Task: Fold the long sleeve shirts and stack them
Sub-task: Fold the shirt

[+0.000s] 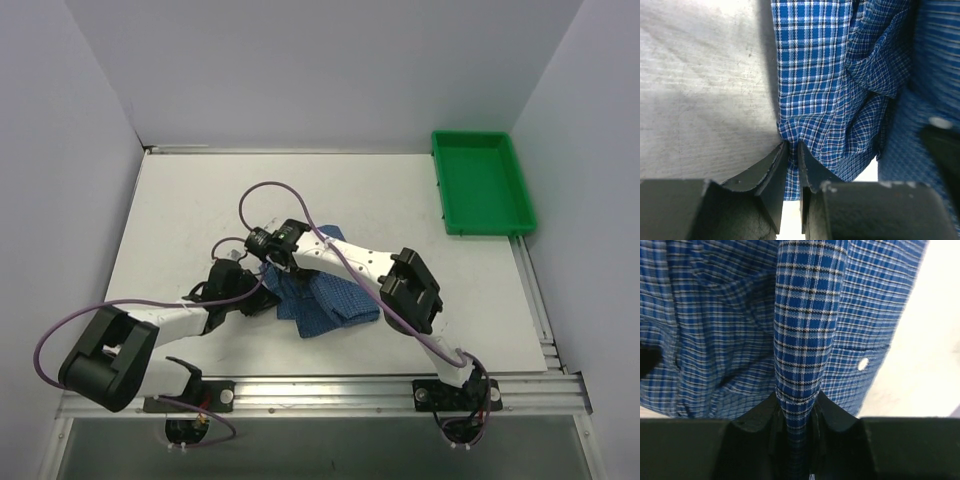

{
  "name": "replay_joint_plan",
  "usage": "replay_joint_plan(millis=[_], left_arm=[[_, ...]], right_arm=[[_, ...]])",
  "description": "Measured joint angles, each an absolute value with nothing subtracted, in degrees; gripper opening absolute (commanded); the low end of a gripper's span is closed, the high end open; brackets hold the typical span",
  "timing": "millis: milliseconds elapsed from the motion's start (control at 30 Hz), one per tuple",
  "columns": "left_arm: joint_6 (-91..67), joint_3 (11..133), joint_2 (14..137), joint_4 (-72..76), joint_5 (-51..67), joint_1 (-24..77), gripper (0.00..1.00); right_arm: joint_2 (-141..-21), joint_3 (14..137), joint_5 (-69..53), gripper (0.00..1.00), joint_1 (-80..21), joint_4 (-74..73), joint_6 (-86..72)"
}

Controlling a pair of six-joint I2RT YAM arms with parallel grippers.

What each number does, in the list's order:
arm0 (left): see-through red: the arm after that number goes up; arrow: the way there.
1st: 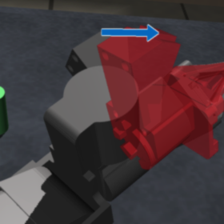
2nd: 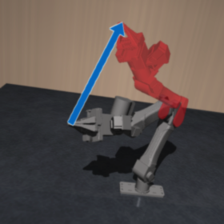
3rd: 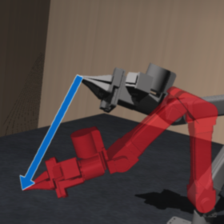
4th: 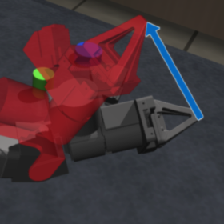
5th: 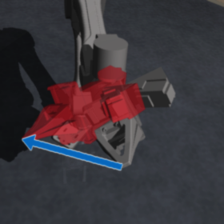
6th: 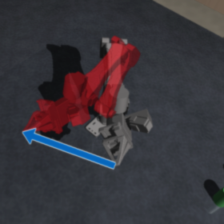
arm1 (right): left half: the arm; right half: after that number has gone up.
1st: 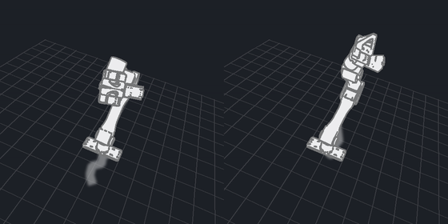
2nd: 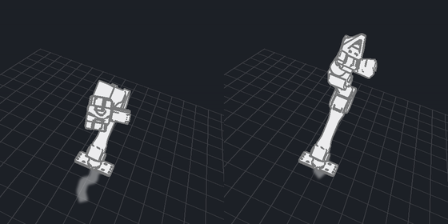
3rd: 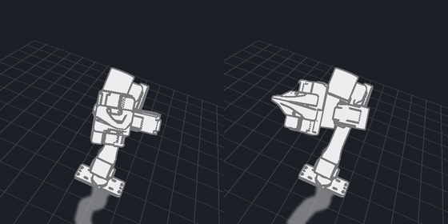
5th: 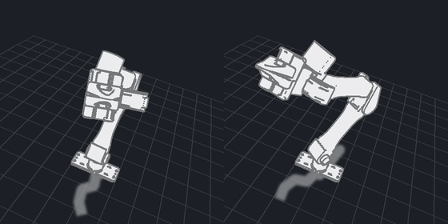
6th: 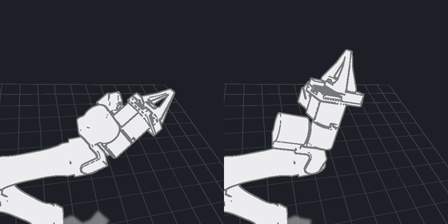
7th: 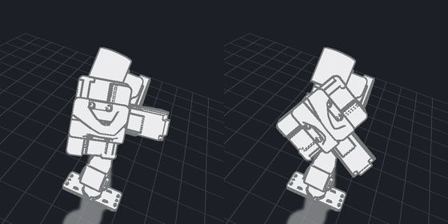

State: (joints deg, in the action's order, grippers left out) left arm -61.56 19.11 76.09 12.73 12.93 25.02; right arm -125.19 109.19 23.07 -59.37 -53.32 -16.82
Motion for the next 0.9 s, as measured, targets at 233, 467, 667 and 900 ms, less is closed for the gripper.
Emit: replay_joint_plan(millis=[233, 467, 667, 900], left_arm=[[-62.6, 18.3, 75.6, 13.8, 12.4, 25.0, 0.24], [-62.8, 17.8, 75.4, 14.4, 12.4, 25.0, 0.24], [-62.8, 17.5, 74.9, 14.4, 12.0, 25.0, 0.24], [-62.8, 17.5, 74.8, 14.4, 11.9, 25.0, 0.23]], right_arm=[[-126.4, 108.1, 16.1, 0.37, -59.4, -48.4, -18.3], [-126.1, 105.9, 9.7, 0.47, -59.3, -43.4, -19.9], [-124.4, 101.9, 7.6, 0.11, -58.2, -40.0, -21.4], [-122.9, 101.6, 6.2, 0.06, -56.7, -38.3, -22.8]])
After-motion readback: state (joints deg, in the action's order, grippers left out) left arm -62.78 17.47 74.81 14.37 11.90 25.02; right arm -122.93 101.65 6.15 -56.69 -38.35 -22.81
